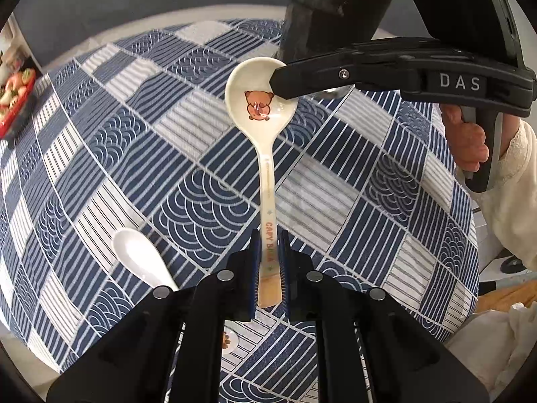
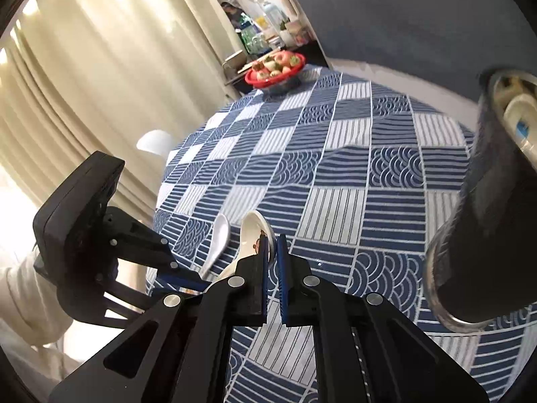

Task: Organize utensils
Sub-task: 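Lift the cartoon spoon with the left tool toward the black cup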

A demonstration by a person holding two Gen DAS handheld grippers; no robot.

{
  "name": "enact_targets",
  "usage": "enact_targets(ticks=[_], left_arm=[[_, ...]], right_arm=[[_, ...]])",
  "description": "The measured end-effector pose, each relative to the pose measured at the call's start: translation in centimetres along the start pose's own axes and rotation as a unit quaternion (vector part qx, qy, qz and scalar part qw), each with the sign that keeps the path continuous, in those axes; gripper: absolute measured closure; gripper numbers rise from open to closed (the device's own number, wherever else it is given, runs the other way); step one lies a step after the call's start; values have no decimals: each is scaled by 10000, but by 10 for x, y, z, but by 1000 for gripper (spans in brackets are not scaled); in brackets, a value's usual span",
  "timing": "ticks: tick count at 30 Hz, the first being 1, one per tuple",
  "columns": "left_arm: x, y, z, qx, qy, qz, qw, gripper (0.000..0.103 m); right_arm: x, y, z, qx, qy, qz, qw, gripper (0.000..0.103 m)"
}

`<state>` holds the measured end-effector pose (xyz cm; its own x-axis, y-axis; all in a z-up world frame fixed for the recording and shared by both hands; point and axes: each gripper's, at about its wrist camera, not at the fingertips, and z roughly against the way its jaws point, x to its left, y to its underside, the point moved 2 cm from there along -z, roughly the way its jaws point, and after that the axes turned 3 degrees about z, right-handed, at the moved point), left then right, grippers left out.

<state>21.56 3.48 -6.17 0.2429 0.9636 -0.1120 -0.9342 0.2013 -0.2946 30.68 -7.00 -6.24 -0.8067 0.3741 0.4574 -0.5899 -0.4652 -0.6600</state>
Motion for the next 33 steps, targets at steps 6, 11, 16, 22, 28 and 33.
enact_targets(ticks=[6, 11, 16, 22, 28, 33], left_arm=[[-14, -8, 19, -221, -43, -200, 9995, 92], [-18, -17, 31, -424, 31, -399, 9983, 92], [-22, -25, 35, -560, 266, -643, 9960, 92], [-29, -40, 39, -688, 381, -927, 9926, 92], [-45, -60, 53, -857, 473, -1164, 9884, 92], [-58, -83, 65, -1009, 493, -1382, 9840, 92]], right_arm=[[11, -10, 25, -170, 238, 65, 9996, 98], [19, -14, 44, -343, 475, 80, 9982, 98], [26, -18, 60, -476, 793, 93, 9957, 98], [28, -20, 80, -684, 1163, 64, 9908, 98], [31, -28, 106, -948, 1480, 112, 9844, 98], [33, -39, 133, -1203, 1761, 265, 9766, 98]])
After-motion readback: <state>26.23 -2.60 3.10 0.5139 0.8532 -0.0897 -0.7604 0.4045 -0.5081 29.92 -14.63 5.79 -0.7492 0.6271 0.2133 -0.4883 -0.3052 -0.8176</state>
